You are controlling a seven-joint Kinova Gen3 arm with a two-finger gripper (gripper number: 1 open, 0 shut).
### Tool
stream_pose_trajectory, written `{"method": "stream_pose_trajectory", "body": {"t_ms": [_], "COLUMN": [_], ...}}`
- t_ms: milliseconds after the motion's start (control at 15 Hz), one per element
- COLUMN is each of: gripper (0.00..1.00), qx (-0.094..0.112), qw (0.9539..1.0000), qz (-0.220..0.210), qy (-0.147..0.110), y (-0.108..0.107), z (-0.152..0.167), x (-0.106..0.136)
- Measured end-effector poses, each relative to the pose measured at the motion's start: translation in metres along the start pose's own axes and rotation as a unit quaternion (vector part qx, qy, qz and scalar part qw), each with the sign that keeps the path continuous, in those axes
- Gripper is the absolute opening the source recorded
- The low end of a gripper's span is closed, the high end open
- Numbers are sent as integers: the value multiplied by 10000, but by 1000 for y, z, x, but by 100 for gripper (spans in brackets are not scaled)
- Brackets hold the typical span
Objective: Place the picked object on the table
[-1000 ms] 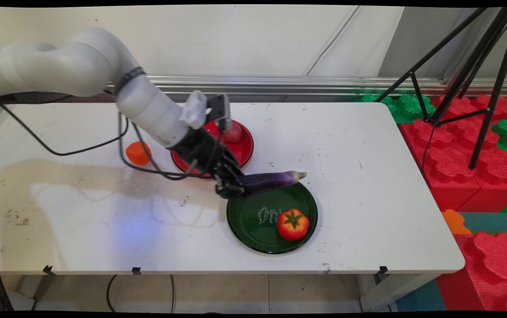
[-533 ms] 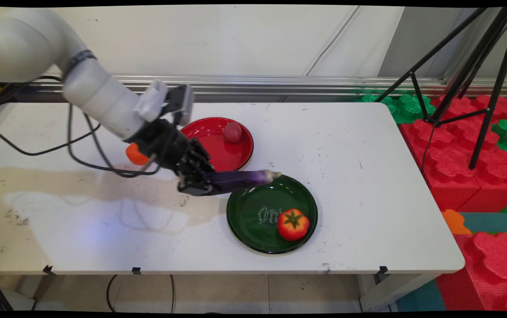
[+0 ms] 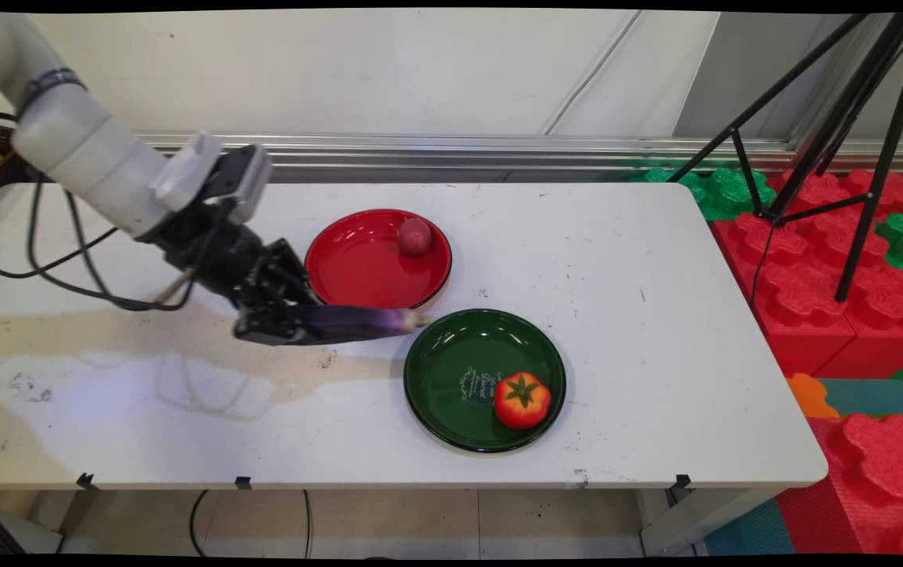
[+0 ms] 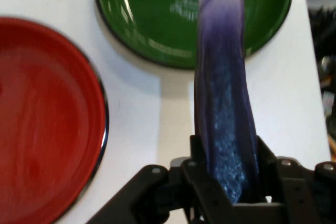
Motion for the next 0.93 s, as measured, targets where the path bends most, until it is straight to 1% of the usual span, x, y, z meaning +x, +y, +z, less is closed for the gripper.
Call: {"method": "stream_pose_trajectory", "body": {"t_ms": [267,467,733,933], "gripper": [0,0,0,0], "qx": [-13,-20,-10,-11], "qw": [9992,9975,9952,9932], "qz": [293,507,713,822], "qy": [-277,-484,-674,-820], "y": [-6,-13,-23,-31], "z": [-13,-18,-17,-9], "x": [-25,-43,-61,-76]}}
